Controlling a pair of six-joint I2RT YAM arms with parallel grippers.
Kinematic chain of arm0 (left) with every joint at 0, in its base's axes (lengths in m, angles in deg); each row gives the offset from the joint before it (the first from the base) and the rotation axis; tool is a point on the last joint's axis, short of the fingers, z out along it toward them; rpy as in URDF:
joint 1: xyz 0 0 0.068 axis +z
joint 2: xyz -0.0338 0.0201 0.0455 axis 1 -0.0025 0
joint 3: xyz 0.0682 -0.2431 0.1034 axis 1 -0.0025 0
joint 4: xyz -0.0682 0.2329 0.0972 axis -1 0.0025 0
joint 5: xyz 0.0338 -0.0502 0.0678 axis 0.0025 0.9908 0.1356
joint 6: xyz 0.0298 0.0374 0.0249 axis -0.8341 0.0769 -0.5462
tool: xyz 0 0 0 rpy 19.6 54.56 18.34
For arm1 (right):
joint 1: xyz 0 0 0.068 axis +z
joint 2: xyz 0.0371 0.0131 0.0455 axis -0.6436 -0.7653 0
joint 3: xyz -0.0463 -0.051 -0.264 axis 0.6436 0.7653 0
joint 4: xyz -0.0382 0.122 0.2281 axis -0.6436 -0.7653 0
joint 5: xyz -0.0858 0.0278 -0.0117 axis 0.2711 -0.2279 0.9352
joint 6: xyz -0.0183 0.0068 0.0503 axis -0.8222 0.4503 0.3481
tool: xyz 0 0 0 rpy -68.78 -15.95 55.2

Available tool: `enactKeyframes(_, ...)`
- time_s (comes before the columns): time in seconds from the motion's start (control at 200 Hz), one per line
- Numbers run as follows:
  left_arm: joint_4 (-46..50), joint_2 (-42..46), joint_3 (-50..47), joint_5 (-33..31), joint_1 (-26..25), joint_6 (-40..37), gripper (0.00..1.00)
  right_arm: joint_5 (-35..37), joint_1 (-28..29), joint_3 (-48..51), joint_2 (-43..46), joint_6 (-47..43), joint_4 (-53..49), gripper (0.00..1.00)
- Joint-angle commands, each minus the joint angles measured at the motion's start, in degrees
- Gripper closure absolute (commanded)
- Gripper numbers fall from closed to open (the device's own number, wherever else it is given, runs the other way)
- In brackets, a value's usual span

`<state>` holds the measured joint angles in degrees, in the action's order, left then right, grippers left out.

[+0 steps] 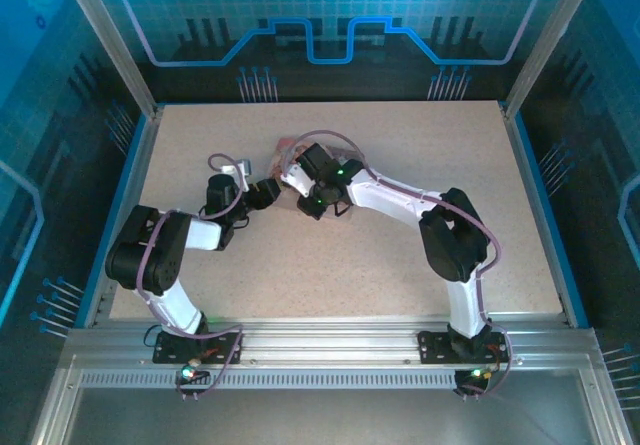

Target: Unlock the padlock with the key

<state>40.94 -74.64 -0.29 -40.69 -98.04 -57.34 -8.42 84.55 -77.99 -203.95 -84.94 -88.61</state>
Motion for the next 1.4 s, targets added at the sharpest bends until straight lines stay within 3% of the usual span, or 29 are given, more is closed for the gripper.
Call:
enactKeyframes(0.0, 3.5, 2.2, -3.1, 11.6, -3.5, 2.0, 0.42, -5.4, 3.4, 3.6, -4.8, 2.8, 2.7, 1.0)
enactKeyframes(0.235, 12.8, 14.2, -5.0, 9.6, -3.5, 0.3, 0.38, -3.5, 2.3, 9.2, -1.2, 6.8, 6.3, 1.0)
enactKeyframes(0.49, 22.9, 22.7, -5.7, 8.8, -3.5, -1.7, 0.35, -7.9, 2.8, 11.0, -1.0, 5.7, 5.6, 1.0)
enactKeyframes(0.67, 25.0, 22.7, -5.0, 8.3, -3.5, -3.2, 0.34, -9.7, 2.6, 12.8, 0.8, 7.5, 5.7, 0.74)
enactKeyframes(0.945, 32.2, 21.5, 1.2, 7.6, -3.5, -9.7, 0.34, -6.7, 0.9, 14.5, 12.9, 11.9, 4.5, 0.69)
enactKeyframes(1.17, 39.9, 29.8, 2.8, 4.6, -3.5, -15.2, 0.31, 6.9, -5.3, 5.9, 16.1, 15.1, -3.2, 0.65)
enactKeyframes(1.396, 47.6, 38.3, 2.4, 4.2, -3.7, -15.4, 0.3, 5.4, -9.7, -13.8, 1.1, 10.8, -5.7, 0.64)
